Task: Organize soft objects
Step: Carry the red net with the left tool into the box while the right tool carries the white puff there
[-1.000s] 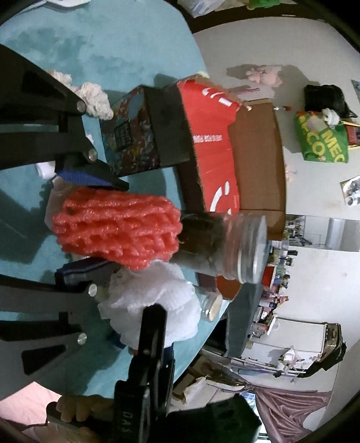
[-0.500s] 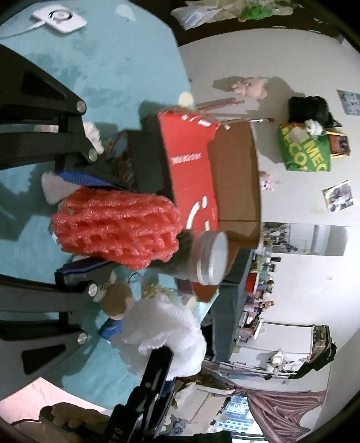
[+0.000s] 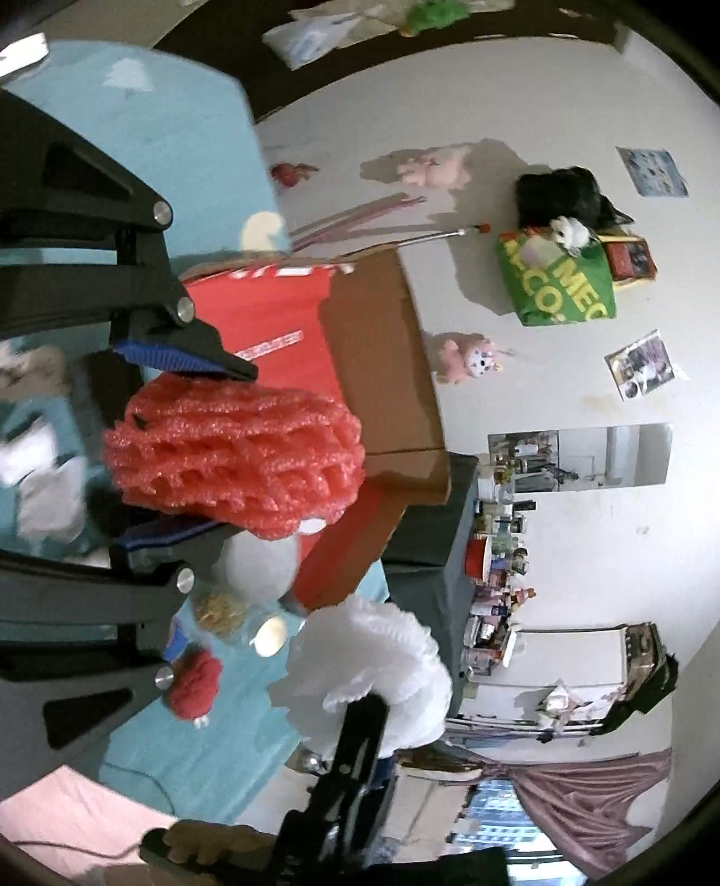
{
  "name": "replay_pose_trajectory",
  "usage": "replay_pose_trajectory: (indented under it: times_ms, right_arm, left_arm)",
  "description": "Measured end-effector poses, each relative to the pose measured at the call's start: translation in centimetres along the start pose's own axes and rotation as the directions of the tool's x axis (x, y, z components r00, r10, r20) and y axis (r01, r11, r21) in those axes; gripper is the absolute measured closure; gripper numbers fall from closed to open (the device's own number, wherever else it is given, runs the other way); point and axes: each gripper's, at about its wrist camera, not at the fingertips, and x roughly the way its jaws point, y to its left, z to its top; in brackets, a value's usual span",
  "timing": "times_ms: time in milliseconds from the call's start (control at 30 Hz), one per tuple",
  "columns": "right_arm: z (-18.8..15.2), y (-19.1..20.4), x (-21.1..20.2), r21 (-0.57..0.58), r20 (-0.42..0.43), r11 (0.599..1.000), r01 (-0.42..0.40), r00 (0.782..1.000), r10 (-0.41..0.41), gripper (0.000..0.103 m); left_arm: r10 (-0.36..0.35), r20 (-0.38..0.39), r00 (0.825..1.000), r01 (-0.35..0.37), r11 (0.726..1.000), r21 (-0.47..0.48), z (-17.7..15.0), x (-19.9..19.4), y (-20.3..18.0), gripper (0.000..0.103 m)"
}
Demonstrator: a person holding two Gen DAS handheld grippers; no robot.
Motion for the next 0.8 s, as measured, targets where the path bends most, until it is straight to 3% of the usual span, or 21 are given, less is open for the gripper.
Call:
replay_pose_trajectory:
  times_ms: [167,467,667,800]
  right_arm:
    - [3.7,-1.0,3.6,-0.025,-0.036,1.000,0.019,0.999,-0.019,0.066]
    - [7.9,-4.0,14.2,-0.071,-0.157,0.991,0.109,0.980,-0.119,0.066]
    - [9.0,-7.0,23.0,-0.041,-0.288,0.989,0.139,0.947,-0.145,0.066]
    - [8.9,-8.3,28.8,-0.039,-0.394,0.989,0.143,0.907,-0.147,0.066]
  left_arm:
    - [0.023,-0.030,0.999,-0.022,0.999,0.029,3.7,3.1,1.2,0.056]
    - [0.013,-0.170,0.985,-0.011,1.000,0.013,8.5,13.6,3.3,0.056]
    - [0.030,-0.277,0.960,-0.037,0.999,-0.020,8.6,20.8,5.0,0.055]
    - [0.051,-0.309,0.950,-0.063,0.998,-0.029,8.6,24.3,5.7,0.055]
